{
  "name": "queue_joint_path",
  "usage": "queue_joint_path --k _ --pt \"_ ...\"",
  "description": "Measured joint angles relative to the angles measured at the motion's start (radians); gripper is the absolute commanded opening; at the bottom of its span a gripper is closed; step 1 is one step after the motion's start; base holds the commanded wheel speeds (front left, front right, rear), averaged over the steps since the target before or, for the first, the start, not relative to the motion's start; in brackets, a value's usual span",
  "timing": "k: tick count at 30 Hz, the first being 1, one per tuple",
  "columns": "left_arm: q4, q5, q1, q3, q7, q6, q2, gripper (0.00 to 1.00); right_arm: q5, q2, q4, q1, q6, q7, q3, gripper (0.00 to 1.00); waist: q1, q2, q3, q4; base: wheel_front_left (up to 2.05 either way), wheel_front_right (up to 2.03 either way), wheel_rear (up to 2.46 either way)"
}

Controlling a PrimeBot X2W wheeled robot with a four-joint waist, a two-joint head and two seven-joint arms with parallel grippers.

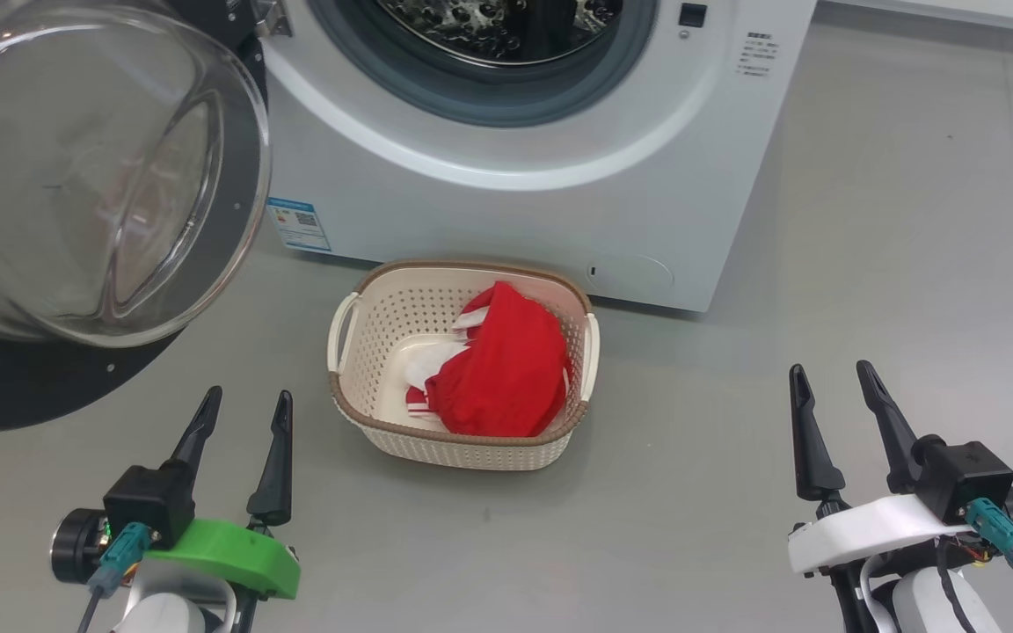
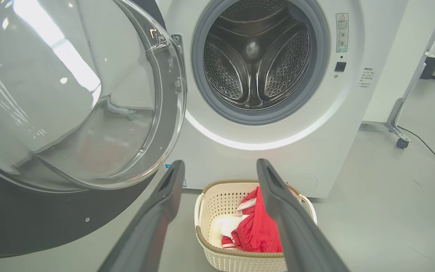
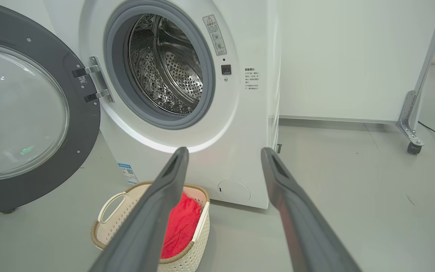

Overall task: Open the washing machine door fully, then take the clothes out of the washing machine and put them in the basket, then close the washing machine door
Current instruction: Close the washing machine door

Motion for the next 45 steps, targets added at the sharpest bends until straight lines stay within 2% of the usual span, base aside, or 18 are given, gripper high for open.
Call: queue_joint_path --k 8,19,25,30,45 --pt "0.0 0.0 0.0 0.002 0.0 0.004 -0.001 1.0 -0.01 -0.006 0.001 -0.001 0.003 0.0 0.007 1.0 0.0 0.0 0.007 0.089 0.0 0.0 0.0" --pt "0.013 -0.002 0.0 -0.005 0.0 0.005 -0.003 1.0 -0.01 -0.009 0.007 -0.001 0.009 0.0 0.013 1.0 0.0 0.0 0.003 0.249 0.0 0.0 0.0" --pt "0.014 -0.002 0.0 -0.004 0.0 0.005 -0.003 1.0 -0.019 -0.009 0.012 -0.002 0.014 0.0 0.031 1.0 0.0 0.0 0.001 0.31 0.0 0.0 0.0" --pt "0.013 -0.003 0.0 0.005 0.0 0.011 -0.005 1.0 -0.019 -0.009 0.022 -0.003 0.017 0.0 0.043 1.0 0.0 0.0 -0.003 0.339 0.0 0.0 0.0" --pt "0.007 -0.005 0.001 0.012 0.0 0.012 -0.006 1.0 -0.019 -0.008 0.032 -0.007 0.018 0.0 0.047 1.0 0.0 0.0 -0.014 0.364 0.0 0.0 0.0"
